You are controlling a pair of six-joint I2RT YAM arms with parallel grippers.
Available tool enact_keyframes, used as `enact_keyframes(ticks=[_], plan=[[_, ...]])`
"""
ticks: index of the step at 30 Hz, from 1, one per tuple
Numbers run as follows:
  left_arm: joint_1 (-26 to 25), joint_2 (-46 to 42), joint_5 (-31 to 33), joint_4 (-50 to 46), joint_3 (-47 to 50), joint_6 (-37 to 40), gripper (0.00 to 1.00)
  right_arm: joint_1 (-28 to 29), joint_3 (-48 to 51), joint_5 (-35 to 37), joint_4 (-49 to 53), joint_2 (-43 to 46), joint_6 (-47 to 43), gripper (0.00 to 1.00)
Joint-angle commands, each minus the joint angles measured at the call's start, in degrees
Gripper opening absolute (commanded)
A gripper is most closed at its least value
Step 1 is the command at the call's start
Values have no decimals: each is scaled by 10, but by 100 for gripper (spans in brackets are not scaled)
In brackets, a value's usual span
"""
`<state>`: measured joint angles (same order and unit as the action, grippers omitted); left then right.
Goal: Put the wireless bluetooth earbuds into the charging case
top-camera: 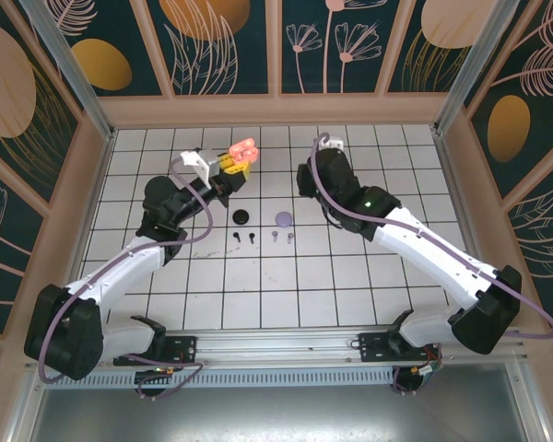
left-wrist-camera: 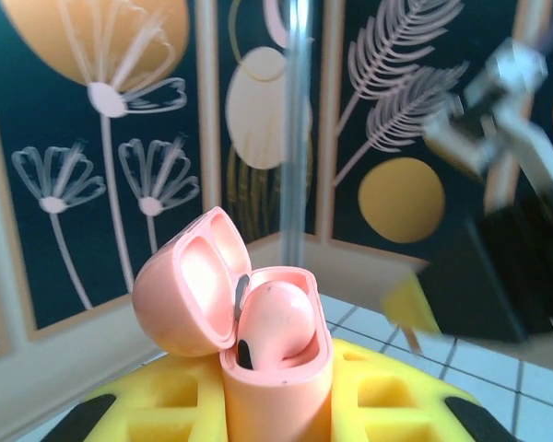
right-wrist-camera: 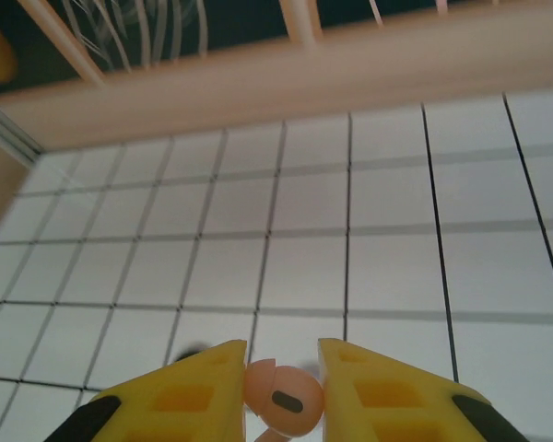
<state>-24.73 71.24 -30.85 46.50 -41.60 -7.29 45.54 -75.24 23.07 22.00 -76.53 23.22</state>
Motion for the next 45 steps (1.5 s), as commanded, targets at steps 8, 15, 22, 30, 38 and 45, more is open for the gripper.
enact_keyframes(ticks=[8,15,22,30,38,45], plan=[[-51,20,-33,-47,-10,67,0,2,-34,-49,-142,38,-224,25],[-61,45,-42,-64,-46,74,0,-4,15,-113,-220,57,-277,25],[-66,54,-39,-56,-60,76,0,-9,31,-174,-237,61,-281,25],[-67,51,-40,-54,-68,76,0,-39,23,-242,-225,56,-218,24],[-67,42,-37,-54,-65,83,0,-47,26,-272,-224,48,-196,24],[-68,48,-38,-52,-73,87,0,-47,39,-281,-225,46,-198,24]])
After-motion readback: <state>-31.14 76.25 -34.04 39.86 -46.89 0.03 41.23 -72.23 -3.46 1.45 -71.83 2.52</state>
